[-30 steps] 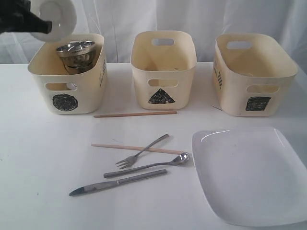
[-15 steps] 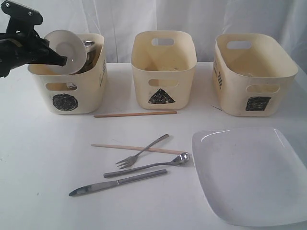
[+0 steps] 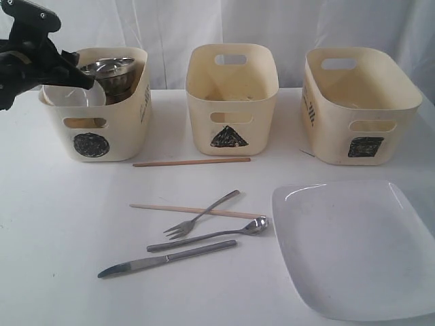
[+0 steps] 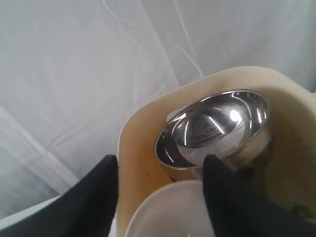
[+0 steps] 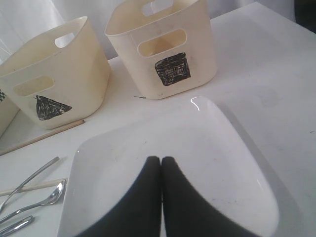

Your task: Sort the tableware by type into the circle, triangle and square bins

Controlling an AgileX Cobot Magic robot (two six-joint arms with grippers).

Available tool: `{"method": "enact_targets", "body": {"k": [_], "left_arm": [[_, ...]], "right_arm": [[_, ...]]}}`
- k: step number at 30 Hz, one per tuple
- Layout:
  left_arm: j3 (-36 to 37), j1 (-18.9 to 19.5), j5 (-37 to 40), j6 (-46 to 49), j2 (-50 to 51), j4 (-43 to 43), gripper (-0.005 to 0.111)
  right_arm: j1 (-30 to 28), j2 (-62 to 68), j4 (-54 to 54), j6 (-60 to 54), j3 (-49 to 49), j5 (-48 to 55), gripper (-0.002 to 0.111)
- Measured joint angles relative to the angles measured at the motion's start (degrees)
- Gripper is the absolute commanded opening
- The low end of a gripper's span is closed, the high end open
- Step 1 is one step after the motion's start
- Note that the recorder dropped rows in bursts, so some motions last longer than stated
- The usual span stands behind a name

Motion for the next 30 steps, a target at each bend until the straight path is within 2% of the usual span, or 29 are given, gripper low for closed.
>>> {"method": "enact_targets", "body": {"k": [5,10,11,12,15,21,24,27,30], "left_arm": [[0.0,0.0,0.0,0.0,-0.54,0.12,0.064],[0.0,0.0,2.48,0.0,-6.75,0.12,0.061],[0.0,0.0,3.92,0.0,-8.72,0.12,0.055],[0.0,0.0,5.69,0.0,-10.44,-0.05,0.045],[-0.04,0.0,16.18,0.0,-16.96,-2.67,0.001],[-0.04,0.09,39.82,0.11,-25.12,-3.93,0.001],[-0.04,0.09,49.22,-0.02,-27.11,-1.59,0.0],[1.13,1.27,53.77,-2.32,-29.78,-0.42,0.0],[5.32,4.42,52.53,-7.25,-34.41,-0.18,0.0]], "right_arm": [[0.0,0.0,0.0,0.0,0.0,0.0,0.0],[0.0,0.0,0.0,0.0,0.0,0.0,0.0],[0.0,0.0,0.0,0.0,0.0,0.0,0.0],[0.0,0.0,0.0,0.0,0.0,0.0,0.0],[0.0,0.0,0.0,0.0,0.0,0.0,0.0],[0.0,0.0,0.0,0.0,0.0,0.0,0.0],[0.0,0.0,0.0,0.0,0.0,0.0,0.0],[0.0,0.0,0.0,0.0,0.0,0.0,0.0],[0.0,0.0,0.0,0.0,0.0,0.0,0.0]]}}
